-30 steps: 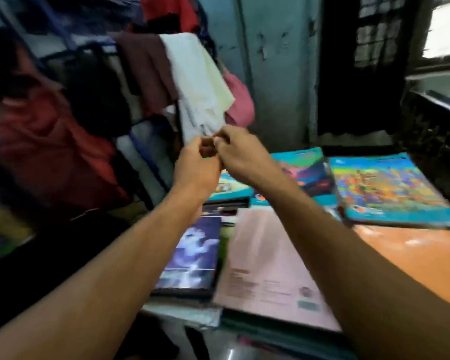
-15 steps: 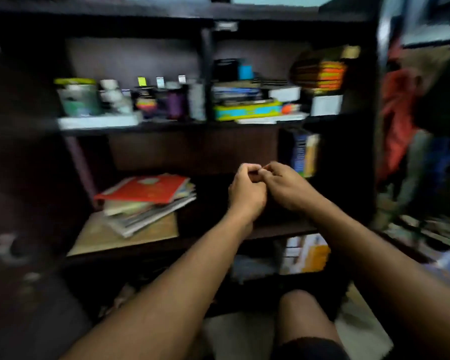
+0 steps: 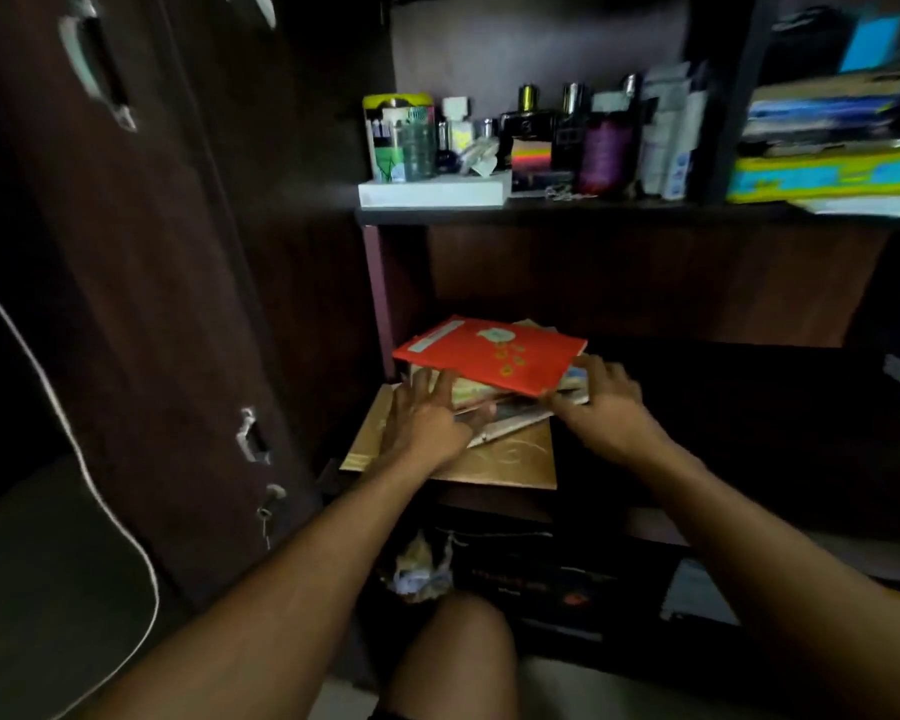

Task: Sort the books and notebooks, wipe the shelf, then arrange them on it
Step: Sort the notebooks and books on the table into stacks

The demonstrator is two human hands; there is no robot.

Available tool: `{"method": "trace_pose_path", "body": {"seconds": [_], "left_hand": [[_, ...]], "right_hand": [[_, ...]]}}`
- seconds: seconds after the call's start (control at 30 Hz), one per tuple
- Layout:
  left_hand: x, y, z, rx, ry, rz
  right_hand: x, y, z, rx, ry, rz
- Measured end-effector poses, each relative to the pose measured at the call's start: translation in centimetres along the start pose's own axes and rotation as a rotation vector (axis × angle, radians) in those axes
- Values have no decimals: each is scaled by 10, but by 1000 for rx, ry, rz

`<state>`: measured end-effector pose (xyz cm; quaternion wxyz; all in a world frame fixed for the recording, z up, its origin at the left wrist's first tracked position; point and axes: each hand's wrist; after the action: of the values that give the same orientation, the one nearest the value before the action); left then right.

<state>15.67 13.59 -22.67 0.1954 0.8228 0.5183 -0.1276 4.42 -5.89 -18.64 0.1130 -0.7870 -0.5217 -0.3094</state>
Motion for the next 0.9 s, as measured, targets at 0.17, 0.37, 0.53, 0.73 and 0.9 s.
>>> {"method": "trace_pose_path", "body": {"seconds": [0.17,0.37,0.53,0.73,0.9], "left_hand": [[0,6,33,-8,0,-34],[-3,16,30,17,92,-66],[-8,10,29,114,58,-33],[-43,-27,42,202,65,107],[-84,-49,60,227,30,403]], "right_hand": [[-45,83,14,-100,327,114],[-55,123,50,-207,493,124],[-68,105,50,-281,490,97],[-101,37,23,-328,530,222],[-150,-56,-57,-492,467,389]]}}
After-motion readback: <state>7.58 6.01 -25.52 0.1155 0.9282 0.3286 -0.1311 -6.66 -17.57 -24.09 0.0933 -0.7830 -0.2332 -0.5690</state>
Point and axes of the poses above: each hand's wrist, its own y-axis towards the middle knuckle, its own z-axis out of the palm, x = y × z, and after that the axes turned 2 degrees about y, right-handed
